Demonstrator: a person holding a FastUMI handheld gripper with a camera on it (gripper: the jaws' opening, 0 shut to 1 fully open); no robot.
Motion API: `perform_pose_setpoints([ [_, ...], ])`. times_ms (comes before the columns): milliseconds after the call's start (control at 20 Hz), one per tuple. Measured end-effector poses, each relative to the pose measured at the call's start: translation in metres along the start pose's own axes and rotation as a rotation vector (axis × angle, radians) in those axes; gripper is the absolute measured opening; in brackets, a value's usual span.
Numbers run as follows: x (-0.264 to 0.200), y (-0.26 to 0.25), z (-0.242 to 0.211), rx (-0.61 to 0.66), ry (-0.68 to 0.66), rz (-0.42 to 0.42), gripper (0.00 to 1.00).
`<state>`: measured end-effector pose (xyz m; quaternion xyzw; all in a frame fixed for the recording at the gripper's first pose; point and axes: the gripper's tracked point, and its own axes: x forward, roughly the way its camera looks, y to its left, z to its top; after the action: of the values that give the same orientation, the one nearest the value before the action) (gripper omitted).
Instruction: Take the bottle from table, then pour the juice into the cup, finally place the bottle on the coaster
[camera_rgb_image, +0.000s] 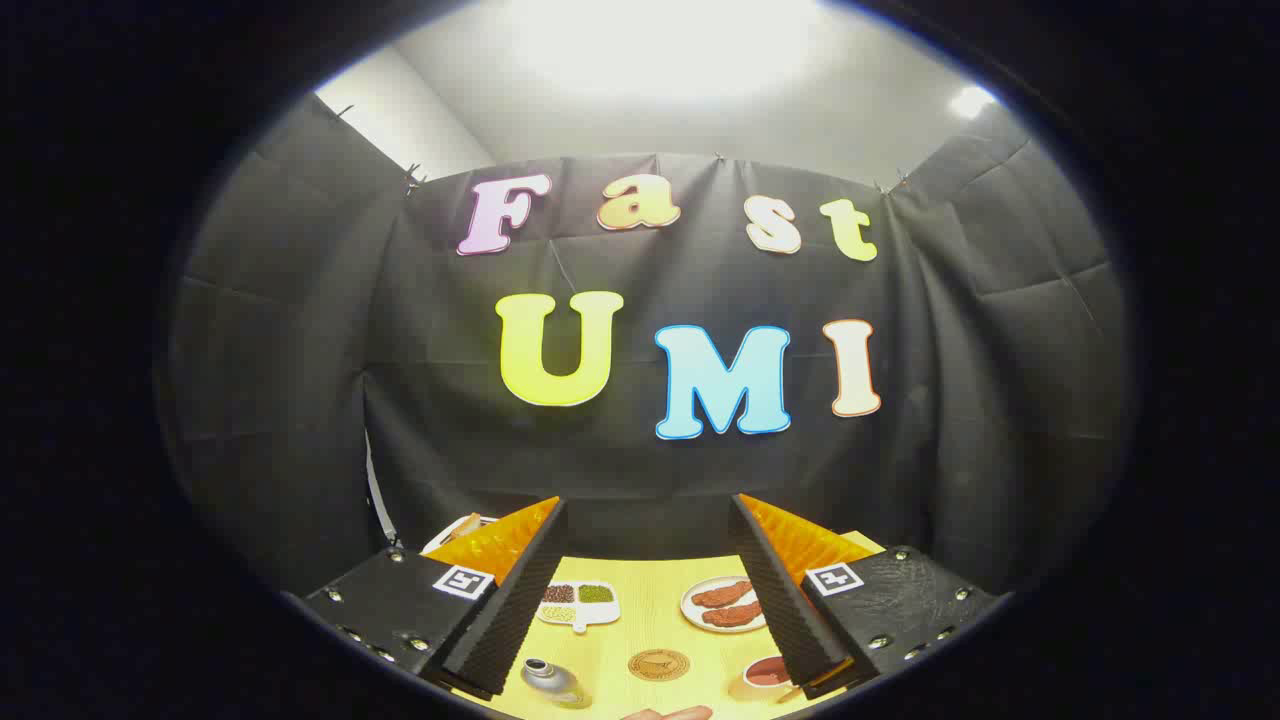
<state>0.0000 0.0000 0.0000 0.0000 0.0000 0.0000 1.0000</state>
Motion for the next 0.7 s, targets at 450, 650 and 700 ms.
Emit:
perform_pose_setpoints([
  [450, 0.002, 0.008, -0.016, -0.011, 0.015, -0.032, 0.98],
  [650, 0.007, 0.015, -0.033, 0.019, 0.033, -0.025, 0.98],
  [700, 0.007, 0.016, -0.034, 0.024, 0.030, -0.025, 0.98],
])
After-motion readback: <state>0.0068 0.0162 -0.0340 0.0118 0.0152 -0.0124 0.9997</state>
